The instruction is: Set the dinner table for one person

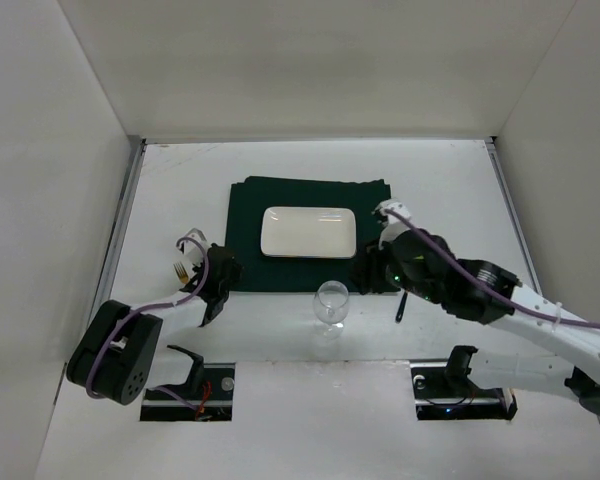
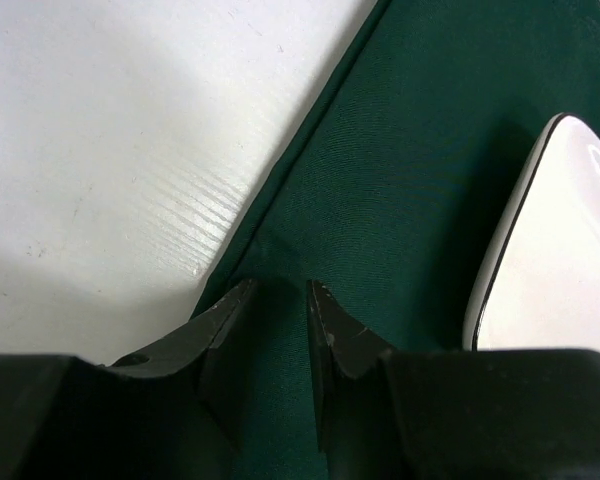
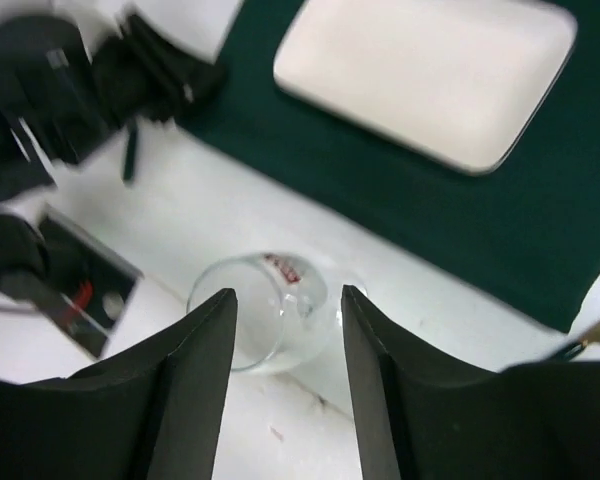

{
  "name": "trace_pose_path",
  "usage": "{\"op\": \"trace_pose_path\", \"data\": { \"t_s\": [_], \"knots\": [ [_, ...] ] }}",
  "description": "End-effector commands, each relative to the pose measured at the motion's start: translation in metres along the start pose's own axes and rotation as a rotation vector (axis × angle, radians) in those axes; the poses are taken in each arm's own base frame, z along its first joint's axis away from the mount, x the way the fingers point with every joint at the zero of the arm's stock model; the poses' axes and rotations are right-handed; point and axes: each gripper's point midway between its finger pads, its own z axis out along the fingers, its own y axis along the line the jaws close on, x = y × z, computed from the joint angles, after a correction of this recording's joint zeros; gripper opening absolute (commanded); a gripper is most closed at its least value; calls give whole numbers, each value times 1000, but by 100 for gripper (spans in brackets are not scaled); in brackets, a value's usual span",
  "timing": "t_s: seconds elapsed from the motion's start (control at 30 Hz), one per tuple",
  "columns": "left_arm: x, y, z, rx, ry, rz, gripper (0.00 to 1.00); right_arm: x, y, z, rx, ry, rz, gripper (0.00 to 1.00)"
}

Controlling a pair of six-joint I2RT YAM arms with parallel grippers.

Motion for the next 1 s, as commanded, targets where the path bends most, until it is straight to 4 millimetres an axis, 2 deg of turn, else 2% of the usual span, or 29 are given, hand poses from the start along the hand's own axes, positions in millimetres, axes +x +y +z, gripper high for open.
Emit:
{"op": "trace_pose_path", "data": {
  "t_s": [0.0, 0.13, 0.23, 0.47, 0.57, 0.73, 0.83, 0.97],
  "knots": [
    [15, 12, -3, -21, 48, -16, 23, 21, 2, -1, 42, 127, -138, 53],
    [23, 18, -8, -22, 63, -26, 23, 32, 14, 4, 47, 192, -229, 53],
    [26, 22, -14, -22, 70, -33, 23, 32, 15, 9, 65, 204, -256, 52],
    [12, 15, -27, 6, 43, -28, 23, 39, 8, 24, 123, 231, -306, 49],
    [-9, 3, -33, 44, -13, -11, 24, 41, 7, 29, 133, 238, -317, 44],
    [-41, -30, -45, 126, -102, -17, 27, 38, 7, 37, 161, 244, -347, 35],
    [-50, -47, -46, 166, -123, -24, 28, 34, 4, 41, 190, 235, -361, 24],
    [-47, -70, -46, 224, -115, -26, 28, 27, 2, 41, 221, 224, -367, 15]
  ]
}}
